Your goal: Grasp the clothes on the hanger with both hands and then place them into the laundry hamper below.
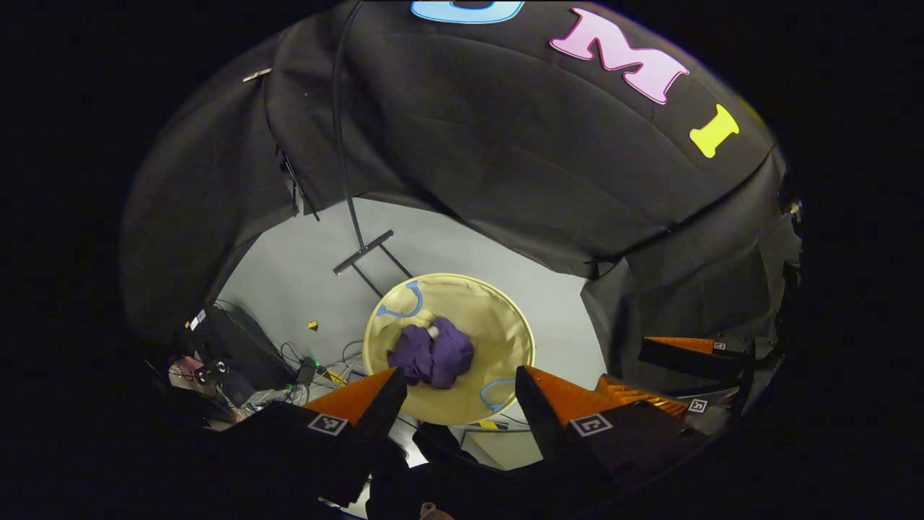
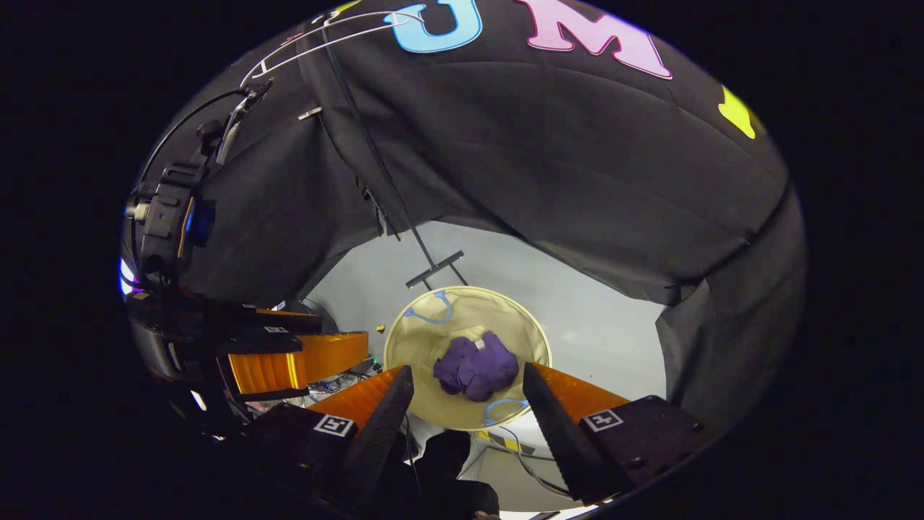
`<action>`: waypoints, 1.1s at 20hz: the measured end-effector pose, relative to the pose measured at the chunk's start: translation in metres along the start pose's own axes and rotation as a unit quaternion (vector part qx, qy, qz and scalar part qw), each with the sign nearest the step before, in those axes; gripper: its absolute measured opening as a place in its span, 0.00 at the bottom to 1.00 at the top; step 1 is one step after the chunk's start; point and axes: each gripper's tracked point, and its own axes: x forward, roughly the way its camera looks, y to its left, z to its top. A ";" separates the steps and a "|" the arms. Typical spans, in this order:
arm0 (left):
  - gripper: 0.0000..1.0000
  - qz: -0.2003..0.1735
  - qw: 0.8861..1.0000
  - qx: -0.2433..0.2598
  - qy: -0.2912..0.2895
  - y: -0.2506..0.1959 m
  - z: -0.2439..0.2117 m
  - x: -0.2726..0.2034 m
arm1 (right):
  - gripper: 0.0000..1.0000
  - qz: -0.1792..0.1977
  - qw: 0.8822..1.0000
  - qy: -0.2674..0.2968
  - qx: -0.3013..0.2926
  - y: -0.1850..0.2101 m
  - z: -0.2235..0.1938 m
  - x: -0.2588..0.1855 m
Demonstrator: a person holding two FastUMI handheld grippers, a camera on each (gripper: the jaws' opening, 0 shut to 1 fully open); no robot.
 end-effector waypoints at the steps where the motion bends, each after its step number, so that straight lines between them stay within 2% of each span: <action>1: 0.96 -0.001 1.000 0.001 0.003 -0.001 -0.001 0.000 | 0.98 0.002 1.000 0.000 0.001 0.000 0.001 0.000; 6: 0.96 -0.027 0.999 -0.008 -0.039 -0.013 0.016 -0.022 | 0.99 0.009 1.000 -0.008 -0.004 0.000 0.010 -0.003; 10: 0.95 -0.029 0.997 -0.019 -0.074 -0.006 0.018 -0.036 | 0.99 0.004 1.000 -0.016 -0.024 0.002 0.020 -0.008; 14: 0.95 -0.037 0.995 -0.014 -0.091 -0.002 0.018 -0.052 | 0.99 0.003 0.999 -0.037 -0.010 0.015 0.028 -0.020; 18: 0.95 -0.051 0.988 0.026 -0.144 -0.002 0.029 -0.083 | 0.99 -0.012 0.996 -0.091 0.006 0.024 0.044 -0.045; 22: 0.95 -0.069 0.971 0.083 -0.212 -0.001 0.042 -0.133 | 0.99 -0.042 0.985 -0.167 0.025 0.040 0.069 -0.082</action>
